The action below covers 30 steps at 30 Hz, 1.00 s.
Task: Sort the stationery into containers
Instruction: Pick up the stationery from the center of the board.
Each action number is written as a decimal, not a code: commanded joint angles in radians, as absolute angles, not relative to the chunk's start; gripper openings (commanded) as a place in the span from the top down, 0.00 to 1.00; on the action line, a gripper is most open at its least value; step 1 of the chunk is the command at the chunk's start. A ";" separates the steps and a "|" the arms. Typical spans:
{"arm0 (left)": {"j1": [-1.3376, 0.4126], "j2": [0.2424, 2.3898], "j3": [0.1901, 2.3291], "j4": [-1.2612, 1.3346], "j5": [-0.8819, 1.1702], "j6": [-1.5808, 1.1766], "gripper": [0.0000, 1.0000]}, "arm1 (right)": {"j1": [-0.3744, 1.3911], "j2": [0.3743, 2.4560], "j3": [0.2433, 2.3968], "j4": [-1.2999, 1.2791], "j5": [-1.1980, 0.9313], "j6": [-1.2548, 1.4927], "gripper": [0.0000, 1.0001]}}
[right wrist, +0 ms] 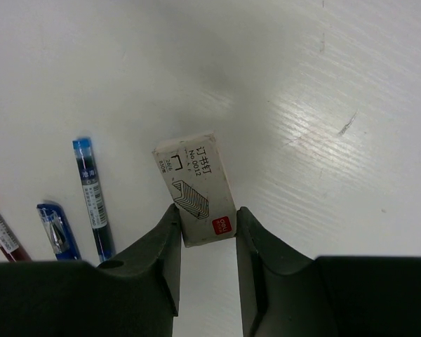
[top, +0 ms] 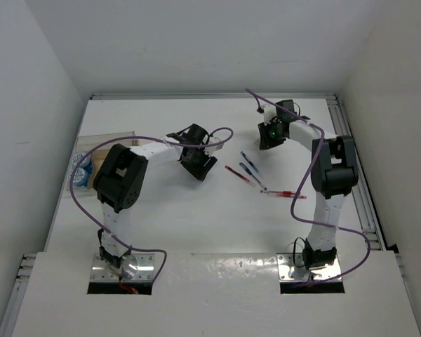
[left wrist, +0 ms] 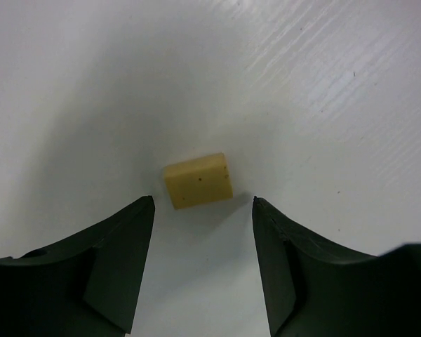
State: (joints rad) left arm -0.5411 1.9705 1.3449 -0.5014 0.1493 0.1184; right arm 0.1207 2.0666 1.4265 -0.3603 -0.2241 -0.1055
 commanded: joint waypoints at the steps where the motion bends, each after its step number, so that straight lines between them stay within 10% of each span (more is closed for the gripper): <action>1: -0.551 2.002 1.394 -0.489 0.144 0.106 0.36 | 0.127 2.008 1.422 -0.351 -0.250 -0.103 0.92; 8: -0.549 2.057 1.437 -0.515 0.123 0.106 0.40 | 0.129 1.962 1.405 -0.364 -0.270 -0.100 0.92; 18: -0.506 2.011 1.404 -0.552 0.126 0.124 0.74 | 0.156 1.841 1.374 -0.393 -0.314 -0.094 0.92; 30: -0.154 1.709 1.425 -0.664 0.167 0.153 0.76 | 0.319 1.703 1.227 -0.370 -0.360 -0.074 0.92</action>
State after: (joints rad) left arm -0.2329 1.8156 1.4094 -0.6254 0.1486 0.1329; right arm 0.2718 1.7454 1.2552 -0.4000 -0.3271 -0.0921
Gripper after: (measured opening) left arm 0.404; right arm 0.298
